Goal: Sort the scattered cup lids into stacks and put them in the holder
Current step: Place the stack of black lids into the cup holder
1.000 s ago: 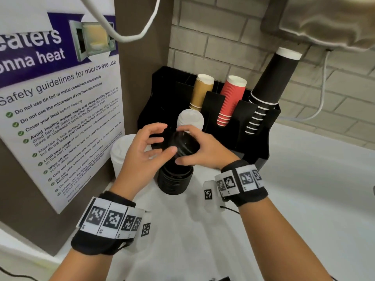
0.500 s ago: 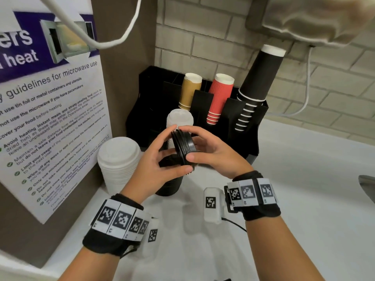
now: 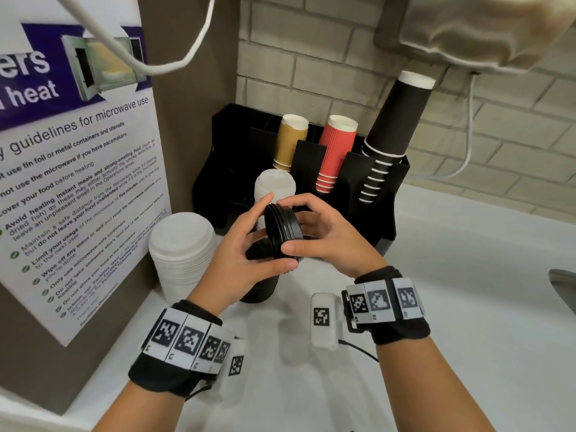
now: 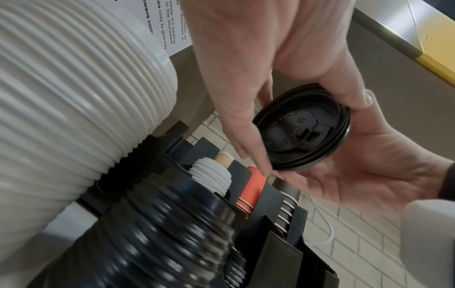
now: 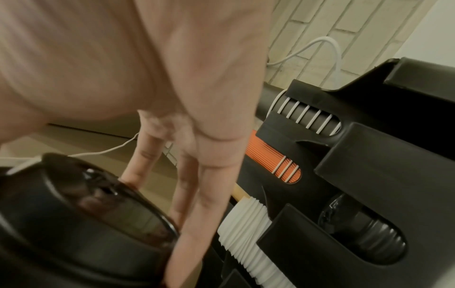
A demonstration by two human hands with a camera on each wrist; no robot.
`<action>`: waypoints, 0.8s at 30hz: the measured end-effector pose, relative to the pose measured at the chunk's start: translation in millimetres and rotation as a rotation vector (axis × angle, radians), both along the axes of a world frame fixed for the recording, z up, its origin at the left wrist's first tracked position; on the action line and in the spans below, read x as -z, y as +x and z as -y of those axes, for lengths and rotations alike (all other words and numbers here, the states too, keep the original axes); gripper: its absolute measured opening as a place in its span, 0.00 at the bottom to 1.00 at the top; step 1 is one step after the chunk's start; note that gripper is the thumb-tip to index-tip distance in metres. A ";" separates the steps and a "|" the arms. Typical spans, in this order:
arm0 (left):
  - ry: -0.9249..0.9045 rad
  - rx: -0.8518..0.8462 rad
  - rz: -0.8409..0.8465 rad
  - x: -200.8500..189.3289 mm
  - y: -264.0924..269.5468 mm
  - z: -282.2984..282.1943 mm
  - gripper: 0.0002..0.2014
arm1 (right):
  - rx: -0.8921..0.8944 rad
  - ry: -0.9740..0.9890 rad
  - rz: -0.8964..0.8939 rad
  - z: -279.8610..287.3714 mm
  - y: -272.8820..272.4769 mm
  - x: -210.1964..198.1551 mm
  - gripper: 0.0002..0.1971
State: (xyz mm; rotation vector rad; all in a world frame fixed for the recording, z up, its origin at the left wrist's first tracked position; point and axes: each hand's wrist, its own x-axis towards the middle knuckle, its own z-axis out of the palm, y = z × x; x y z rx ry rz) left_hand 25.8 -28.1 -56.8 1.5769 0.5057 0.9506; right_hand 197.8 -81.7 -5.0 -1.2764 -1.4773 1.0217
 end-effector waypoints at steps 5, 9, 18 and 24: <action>-0.056 0.001 0.038 -0.5 -0.4 -1.1 0.49 | -0.009 0.040 0.045 -8.2 -0.8 -2.6 0.28; -0.015 -0.112 0.010 -5.9 -9.1 -5.6 0.34 | 0.240 0.215 0.061 -27.2 25.7 -14.8 0.29; 0.062 -0.223 -0.037 -9.4 -31.5 -11.4 0.16 | 0.389 -0.070 0.747 -77.1 89.4 15.9 0.36; 0.069 -0.233 -0.035 -9.4 -35.7 -9.8 0.15 | 0.226 -0.268 1.104 -94.7 76.0 27.6 0.42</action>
